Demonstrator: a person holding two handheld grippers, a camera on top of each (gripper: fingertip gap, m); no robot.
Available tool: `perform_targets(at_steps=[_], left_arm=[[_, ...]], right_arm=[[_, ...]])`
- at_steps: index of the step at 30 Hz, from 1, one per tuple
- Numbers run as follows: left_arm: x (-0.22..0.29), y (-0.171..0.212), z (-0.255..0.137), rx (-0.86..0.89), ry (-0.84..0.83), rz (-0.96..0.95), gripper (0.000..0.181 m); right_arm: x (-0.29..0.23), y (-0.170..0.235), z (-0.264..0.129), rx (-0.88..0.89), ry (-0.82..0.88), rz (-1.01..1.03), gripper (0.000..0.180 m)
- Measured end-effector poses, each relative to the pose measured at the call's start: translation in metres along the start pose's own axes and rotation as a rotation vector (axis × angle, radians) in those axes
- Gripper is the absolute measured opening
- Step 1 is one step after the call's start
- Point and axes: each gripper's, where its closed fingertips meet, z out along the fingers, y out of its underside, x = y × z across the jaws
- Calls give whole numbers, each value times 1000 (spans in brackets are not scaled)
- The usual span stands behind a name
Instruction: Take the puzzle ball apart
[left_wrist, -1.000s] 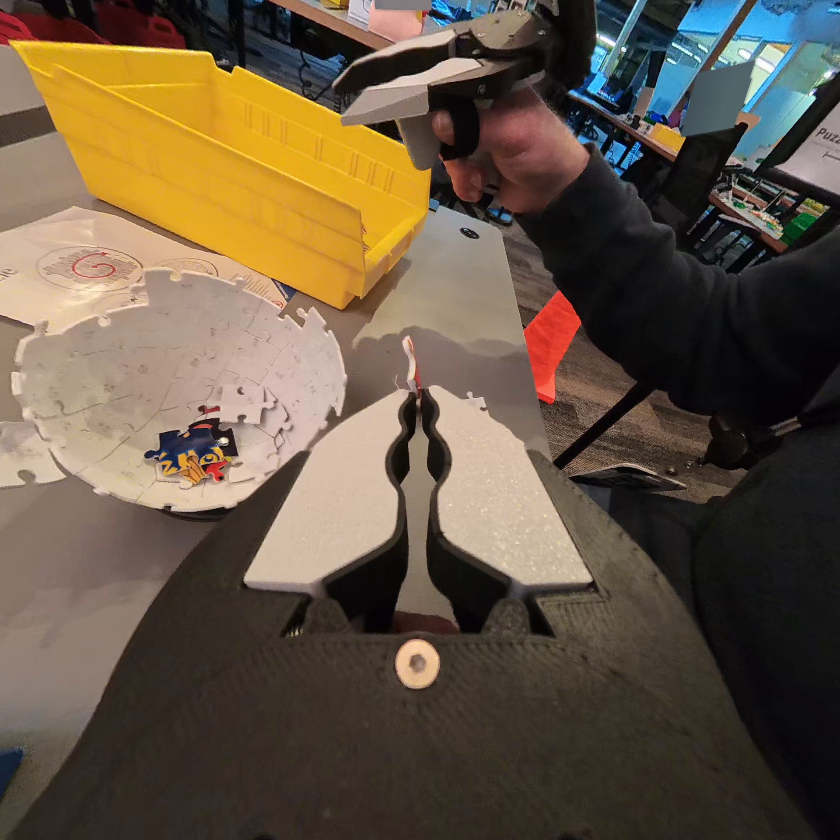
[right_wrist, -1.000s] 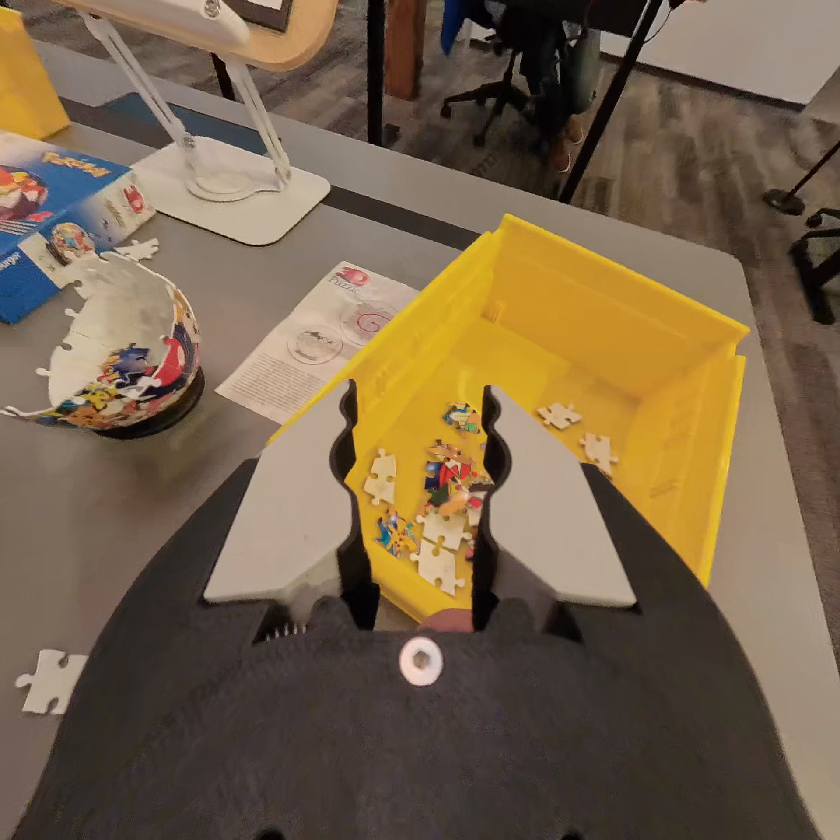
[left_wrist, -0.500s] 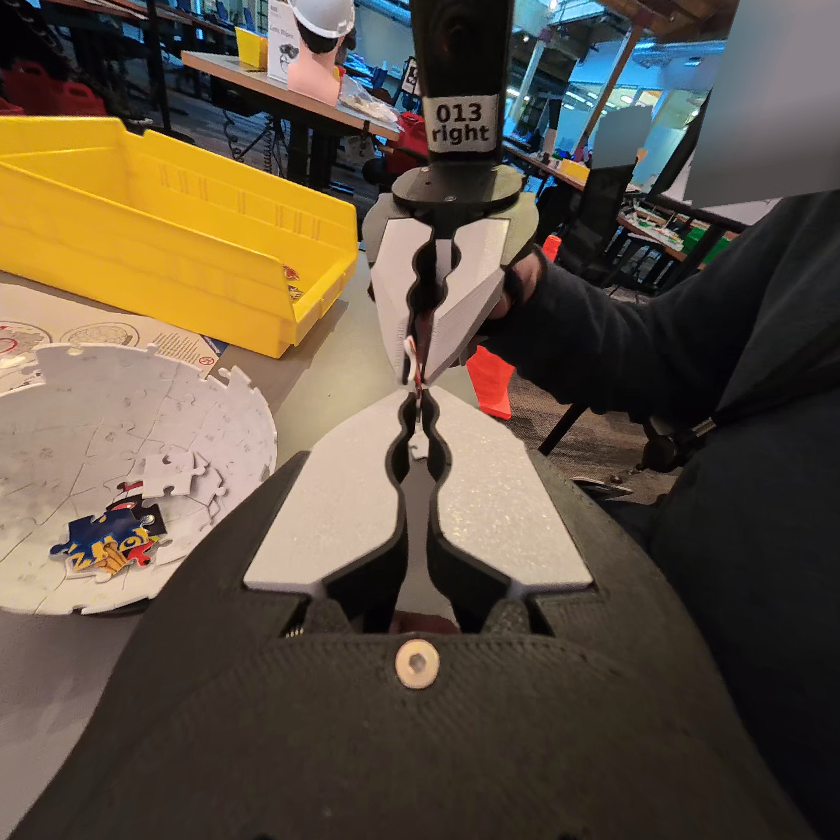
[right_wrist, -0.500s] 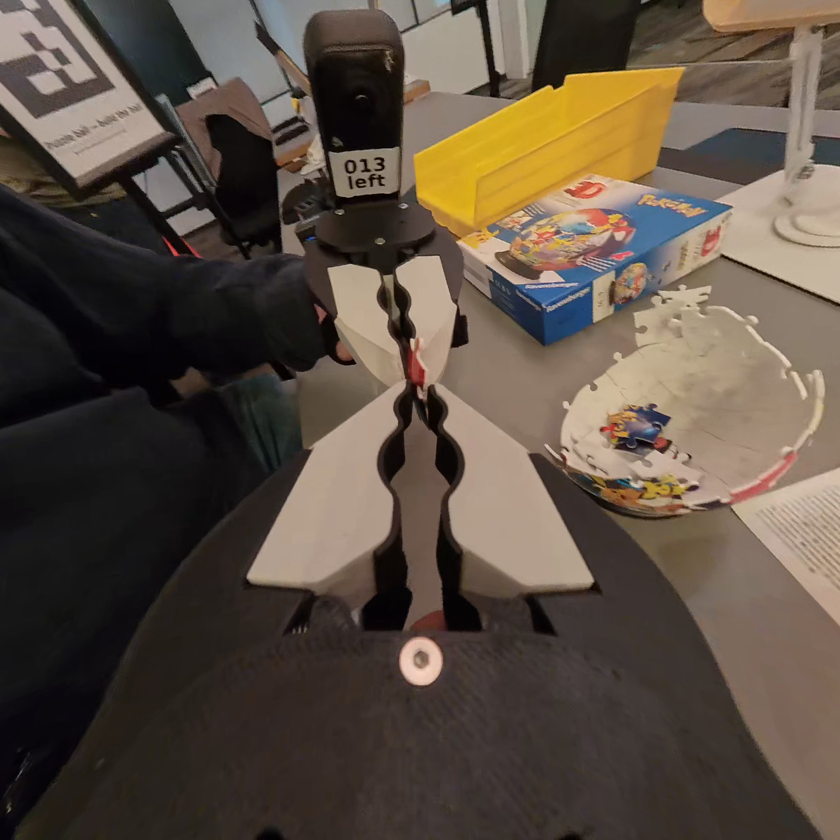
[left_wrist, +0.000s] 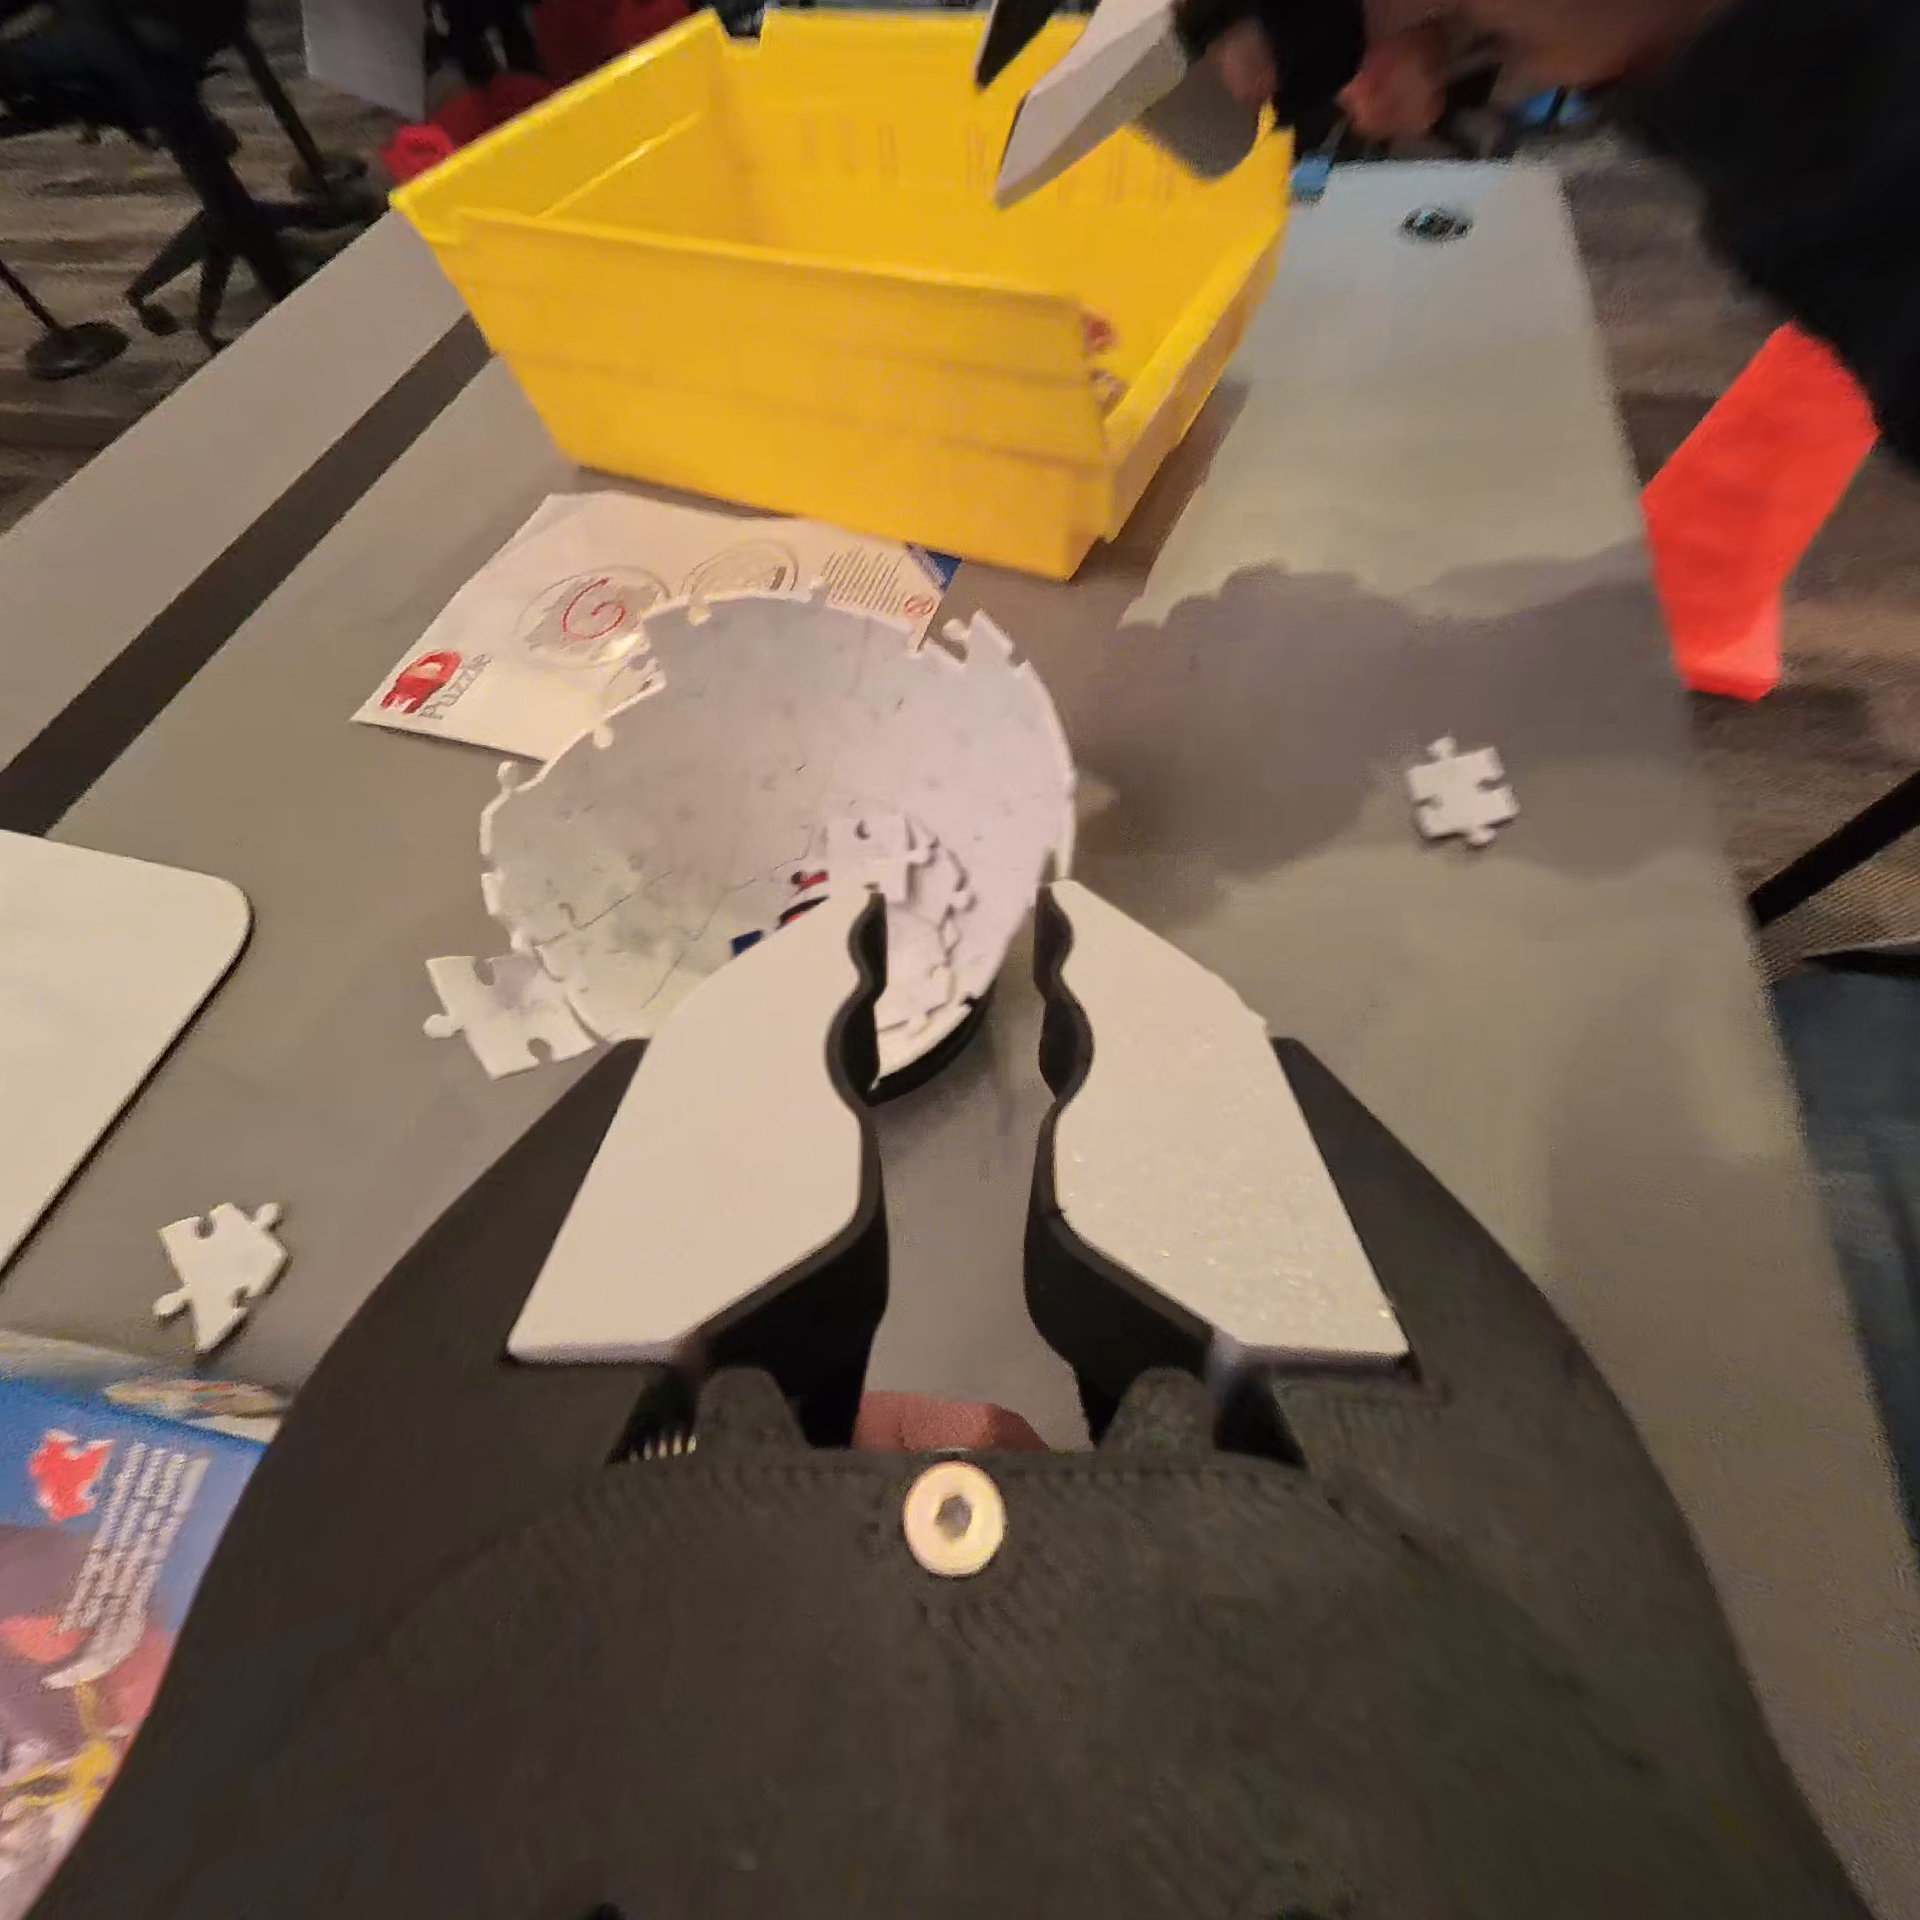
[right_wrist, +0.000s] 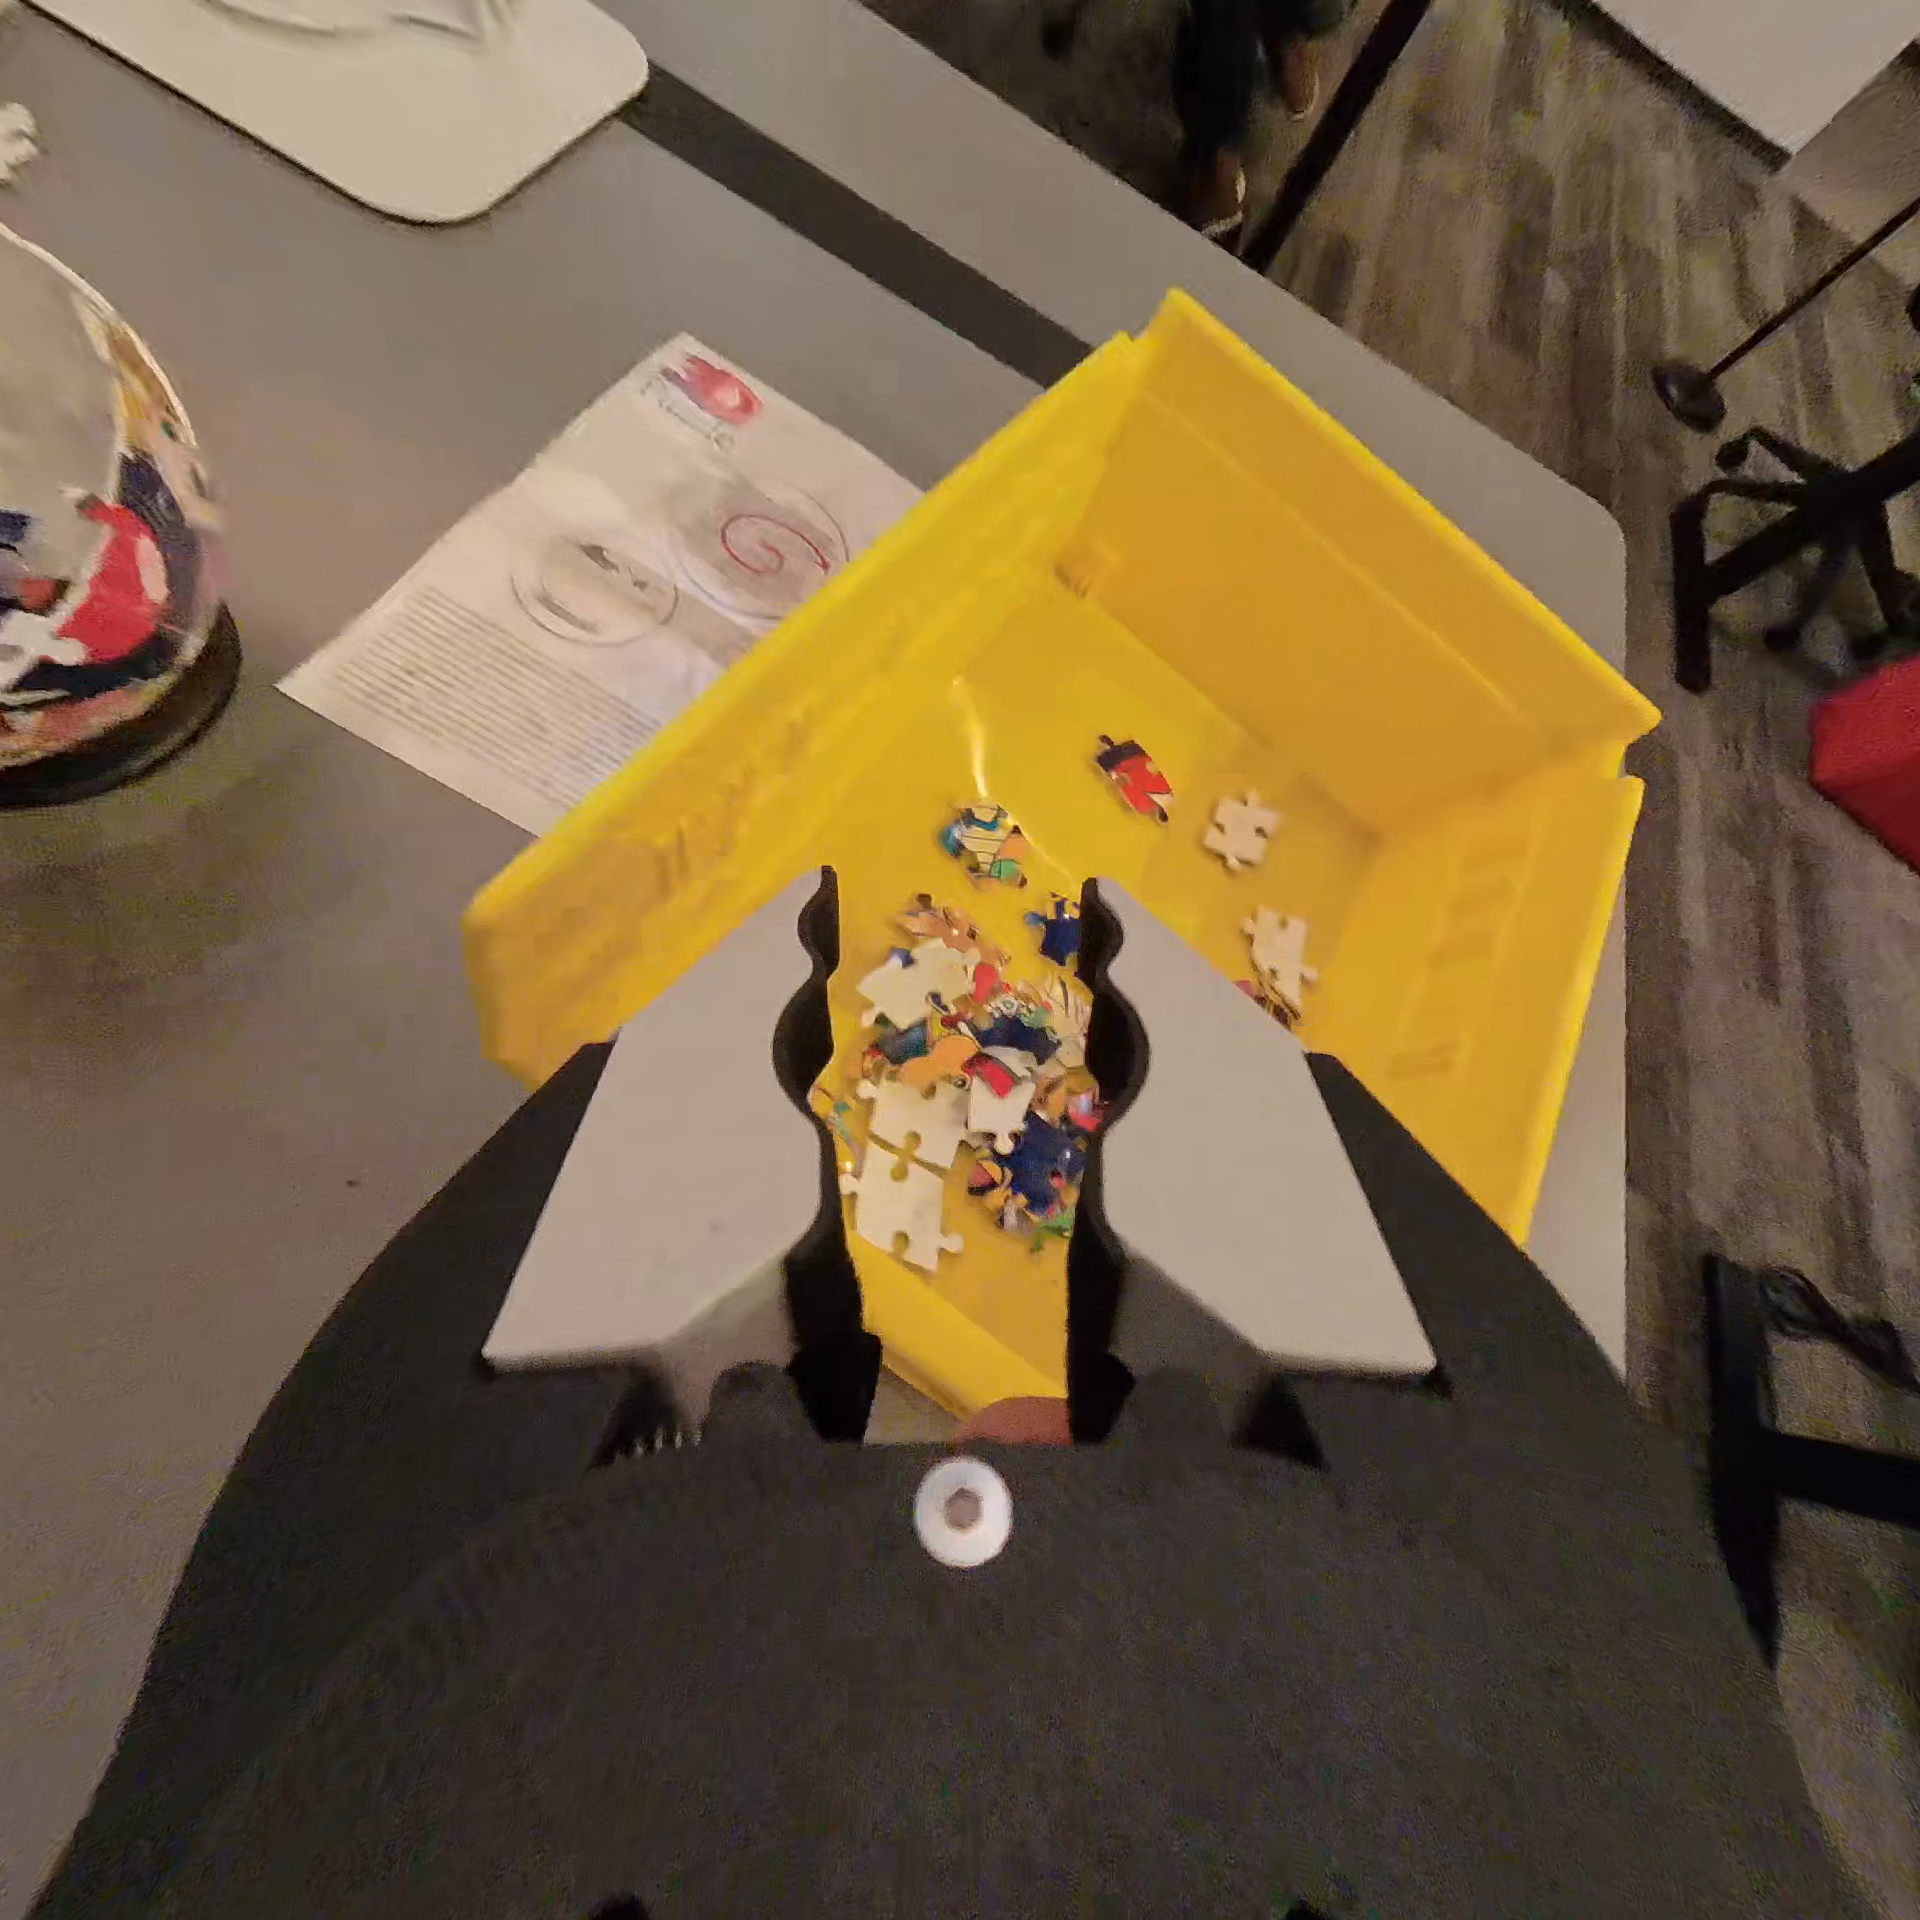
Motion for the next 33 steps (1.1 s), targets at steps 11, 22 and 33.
perform_targets(at_steps=[11,22,33], left_arm=[[-19,16,24,-148,-26,103,34],[-13,18,21,-142,-33,98,33],[-10,19,17,-119,-39,90,32]], right_arm=[[-175,51,-66,-34,-700,-244,40],[-230,98,-58,-124,-791,-313,7],[-237,97,-67,-79,-800,-350,40]])
